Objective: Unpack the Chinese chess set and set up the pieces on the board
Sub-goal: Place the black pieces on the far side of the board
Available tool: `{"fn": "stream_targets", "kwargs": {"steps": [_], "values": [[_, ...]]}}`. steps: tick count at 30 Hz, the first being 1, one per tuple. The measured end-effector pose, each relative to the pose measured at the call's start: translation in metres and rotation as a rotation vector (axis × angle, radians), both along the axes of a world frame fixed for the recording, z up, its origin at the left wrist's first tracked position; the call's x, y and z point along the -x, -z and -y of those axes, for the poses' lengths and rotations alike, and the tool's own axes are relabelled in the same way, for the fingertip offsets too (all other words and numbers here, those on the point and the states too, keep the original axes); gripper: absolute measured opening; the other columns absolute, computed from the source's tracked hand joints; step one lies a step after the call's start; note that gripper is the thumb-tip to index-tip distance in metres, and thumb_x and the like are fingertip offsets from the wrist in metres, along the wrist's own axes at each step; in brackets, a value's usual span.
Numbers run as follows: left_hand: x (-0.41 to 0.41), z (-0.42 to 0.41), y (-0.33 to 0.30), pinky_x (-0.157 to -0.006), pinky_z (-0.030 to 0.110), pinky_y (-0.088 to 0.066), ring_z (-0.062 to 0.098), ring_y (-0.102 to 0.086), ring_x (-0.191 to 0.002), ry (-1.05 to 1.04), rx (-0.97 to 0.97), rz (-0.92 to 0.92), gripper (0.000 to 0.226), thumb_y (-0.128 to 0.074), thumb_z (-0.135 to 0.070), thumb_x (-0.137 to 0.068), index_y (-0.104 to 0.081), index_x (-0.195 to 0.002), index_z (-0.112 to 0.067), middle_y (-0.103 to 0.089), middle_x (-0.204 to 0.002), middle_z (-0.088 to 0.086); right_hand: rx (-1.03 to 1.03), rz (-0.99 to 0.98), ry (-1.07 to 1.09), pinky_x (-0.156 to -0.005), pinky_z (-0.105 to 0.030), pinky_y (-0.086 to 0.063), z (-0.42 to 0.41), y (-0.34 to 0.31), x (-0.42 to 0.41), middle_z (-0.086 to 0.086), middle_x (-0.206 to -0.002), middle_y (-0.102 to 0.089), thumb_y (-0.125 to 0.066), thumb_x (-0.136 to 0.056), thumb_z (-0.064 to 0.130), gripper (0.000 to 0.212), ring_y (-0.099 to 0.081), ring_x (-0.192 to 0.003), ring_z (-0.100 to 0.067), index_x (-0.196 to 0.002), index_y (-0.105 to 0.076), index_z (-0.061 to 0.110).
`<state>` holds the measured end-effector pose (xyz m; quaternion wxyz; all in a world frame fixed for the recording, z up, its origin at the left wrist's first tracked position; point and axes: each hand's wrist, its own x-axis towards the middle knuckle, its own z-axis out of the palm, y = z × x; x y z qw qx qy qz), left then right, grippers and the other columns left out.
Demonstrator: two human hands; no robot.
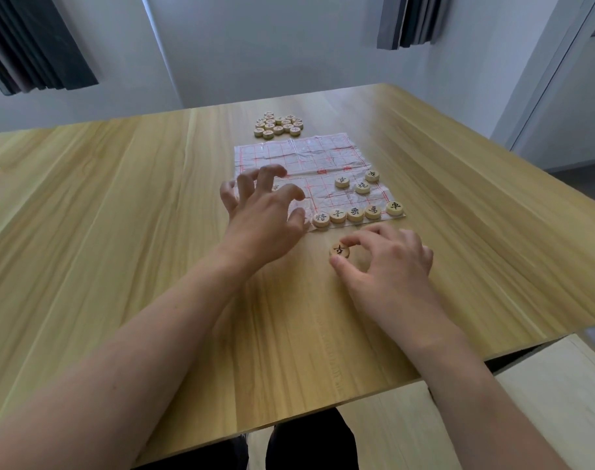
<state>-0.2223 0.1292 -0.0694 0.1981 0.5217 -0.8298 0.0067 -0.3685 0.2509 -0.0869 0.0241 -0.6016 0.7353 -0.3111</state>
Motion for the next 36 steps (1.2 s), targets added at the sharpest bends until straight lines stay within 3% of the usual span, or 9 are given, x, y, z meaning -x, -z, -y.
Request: {"fn": "stream_targets", "kwargs": {"steps": [8, 17, 29, 36], "values": [[-0.025, 0.013, -0.013, -0.114, 0.052, 0.002, 0.017, -0.006, -0.139, -0.045, 0.016, 0.019, 0.034, -0.047, -0.026, -0.090, -0.060, -0.120, -0.036, -0.026, -0.147, -0.009, -0.040, -0.096, 0.065, -0.080, -0.031, -0.013, 0.082, -0.035, 0.008, 0.010, -0.124, -0.048, -0.058, -0.084, 0.053, 0.026, -0.031, -0.118, -0.021, -0.103, -0.067, 0.038], [-0.037, 0.034, -0.024, -0.115, 0.053, 0.002, 0.017, -0.004, -0.139, -0.047, 0.050, 0.073, 0.037, -0.046, -0.026, -0.090, -0.057, -0.124, -0.037, -0.022, -0.148, -0.008, -0.192, -0.263, 0.038, -0.085, -0.036, -0.020, 0.159, -0.034, -0.002, 0.007, -0.129, -0.045, -0.054, -0.087, 0.051, 0.028, -0.029, -0.122, -0.025, -0.110, -0.065, 0.038], [-0.039, 0.046, -0.015, -0.115, 0.053, 0.003, 0.016, -0.002, -0.140, -0.040, 0.000, 0.056, 0.037, -0.045, -0.027, -0.092, -0.056, -0.125, -0.037, -0.021, -0.148, -0.008, -0.270, -0.414, 0.076, -0.089, -0.041, -0.025, 0.170, -0.022, -0.001, 0.002, -0.131, -0.047, -0.048, -0.089, 0.051, 0.039, -0.036, -0.120, -0.027, -0.118, -0.062, 0.030], [-0.039, 0.041, -0.019, -0.115, 0.053, 0.003, 0.017, -0.005, -0.140, -0.041, 0.012, 0.041, 0.034, -0.043, -0.036, -0.095, -0.056, -0.126, -0.036, -0.023, -0.147, -0.009, -0.166, -0.282, 0.041, -0.097, -0.041, -0.025, 0.159, -0.030, -0.003, 0.000, -0.133, -0.050, -0.052, -0.087, 0.047, 0.047, -0.040, -0.123, -0.025, -0.129, -0.055, 0.027]]}}
